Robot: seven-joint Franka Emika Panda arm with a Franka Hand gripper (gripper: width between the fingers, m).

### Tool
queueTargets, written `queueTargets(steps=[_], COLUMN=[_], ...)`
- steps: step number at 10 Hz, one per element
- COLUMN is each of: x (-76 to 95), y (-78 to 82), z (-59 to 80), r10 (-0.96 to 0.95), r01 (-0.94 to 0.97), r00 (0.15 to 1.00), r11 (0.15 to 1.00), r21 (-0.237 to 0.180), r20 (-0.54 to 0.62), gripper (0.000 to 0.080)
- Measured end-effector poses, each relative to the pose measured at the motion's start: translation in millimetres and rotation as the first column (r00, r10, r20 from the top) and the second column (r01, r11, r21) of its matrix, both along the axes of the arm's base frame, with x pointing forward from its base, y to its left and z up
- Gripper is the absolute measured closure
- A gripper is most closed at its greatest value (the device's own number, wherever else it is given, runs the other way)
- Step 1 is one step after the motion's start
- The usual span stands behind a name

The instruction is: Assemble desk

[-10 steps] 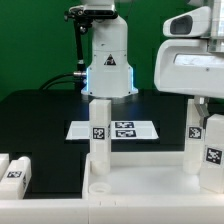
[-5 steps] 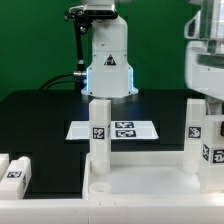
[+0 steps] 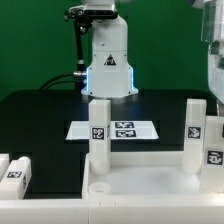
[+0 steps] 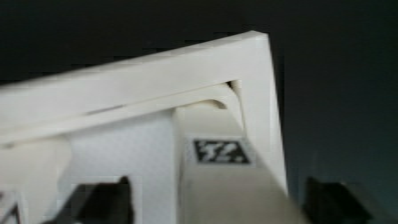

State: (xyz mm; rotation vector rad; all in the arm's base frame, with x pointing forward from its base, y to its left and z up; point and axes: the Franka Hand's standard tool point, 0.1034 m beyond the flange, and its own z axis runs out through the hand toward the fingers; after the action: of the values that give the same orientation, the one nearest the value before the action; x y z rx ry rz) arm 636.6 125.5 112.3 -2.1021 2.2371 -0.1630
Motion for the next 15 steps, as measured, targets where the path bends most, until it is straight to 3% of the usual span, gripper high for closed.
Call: queueTargets(steps=[1, 3, 6, 7, 8, 9, 10, 12, 13, 14, 15], x=[0.8, 2.3, 2.4, 5.5, 16.6, 21.1, 20.4, 20.5, 20.5, 20.2, 19.4], y=[0.1, -0.4, -1.3, -5.7, -15.7, -18.9, -17.8, -18.6, -18.5, -20.4, -21.8], z=[0.7, 0.2, 0.2, 3.1, 11.5, 11.3, 10.6, 10.5, 10.7, 10.5, 10.0], r10=[0.142, 0.447, 0.573, 0.706, 0.836, 0.913, 0.887, 0.882, 0.858, 0.810, 0.764], r01=[-0.143, -0.447, -0.573, -0.707, -0.839, -0.916, -0.890, -0.885, -0.860, -0.812, -0.765], r00=[0.990, 0.894, 0.819, 0.706, 0.541, 0.390, 0.449, 0.459, 0.504, 0.580, 0.641], r11=[0.990, 0.893, 0.816, 0.700, 0.529, 0.373, 0.433, 0.443, 0.490, 0.567, 0.629], r21=[-0.019, -0.060, -0.077, -0.099, -0.130, -0.146, -0.144, -0.144, -0.142, -0.139, -0.136], r20=[-0.004, -0.011, -0.026, -0.055, -0.090, -0.116, -0.104, -0.104, -0.093, -0.081, -0.071], gripper=[0.0197, 0.0159, 0.0150, 0.0150, 0.0150, 0.0150, 0.0150, 0.0402, 0.0402, 0.0519, 0.0519])
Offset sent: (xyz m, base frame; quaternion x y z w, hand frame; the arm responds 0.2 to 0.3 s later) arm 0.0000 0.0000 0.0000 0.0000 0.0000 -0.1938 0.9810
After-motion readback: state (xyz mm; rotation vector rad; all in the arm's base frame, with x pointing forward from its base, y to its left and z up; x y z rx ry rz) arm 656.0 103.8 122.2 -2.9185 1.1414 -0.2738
